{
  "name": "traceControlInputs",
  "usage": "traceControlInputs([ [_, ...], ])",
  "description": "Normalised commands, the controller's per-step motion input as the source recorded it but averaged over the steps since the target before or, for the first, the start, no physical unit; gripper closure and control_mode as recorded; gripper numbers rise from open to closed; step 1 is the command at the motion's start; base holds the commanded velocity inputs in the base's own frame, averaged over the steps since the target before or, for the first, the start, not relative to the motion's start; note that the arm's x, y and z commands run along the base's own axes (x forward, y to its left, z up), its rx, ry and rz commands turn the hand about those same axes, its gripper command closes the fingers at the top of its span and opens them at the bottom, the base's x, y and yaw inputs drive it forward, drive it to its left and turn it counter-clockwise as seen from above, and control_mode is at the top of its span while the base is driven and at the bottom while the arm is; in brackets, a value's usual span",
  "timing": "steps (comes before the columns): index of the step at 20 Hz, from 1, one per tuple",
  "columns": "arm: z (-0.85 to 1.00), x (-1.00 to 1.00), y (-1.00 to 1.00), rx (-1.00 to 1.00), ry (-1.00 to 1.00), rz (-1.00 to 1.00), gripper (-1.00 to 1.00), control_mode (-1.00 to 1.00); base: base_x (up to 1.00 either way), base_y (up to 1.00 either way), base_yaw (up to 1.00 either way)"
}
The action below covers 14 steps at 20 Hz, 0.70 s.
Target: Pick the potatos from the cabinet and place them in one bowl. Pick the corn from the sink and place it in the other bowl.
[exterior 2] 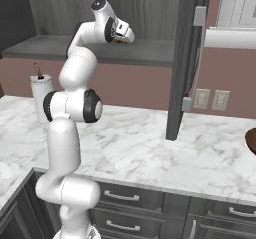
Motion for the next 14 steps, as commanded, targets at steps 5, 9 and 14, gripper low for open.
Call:
traceControlInputs([
  [5, 0.0, -0.45, 0.04, 0.0, -0.04, 0.0, 1.0, -1.0, 0.0, 0.0, 0.0],
  [9, 0.0, -0.59, 0.05, 0.0, -0.09, 0.0, 1.0, -1.0, 0.0, 0.0, 0.0],
  [14, -0.04, -0.68, 0.04, 0.0, -0.11, 0.0, 1.0, -1.0, 0.0, 0.0, 0.0],
])
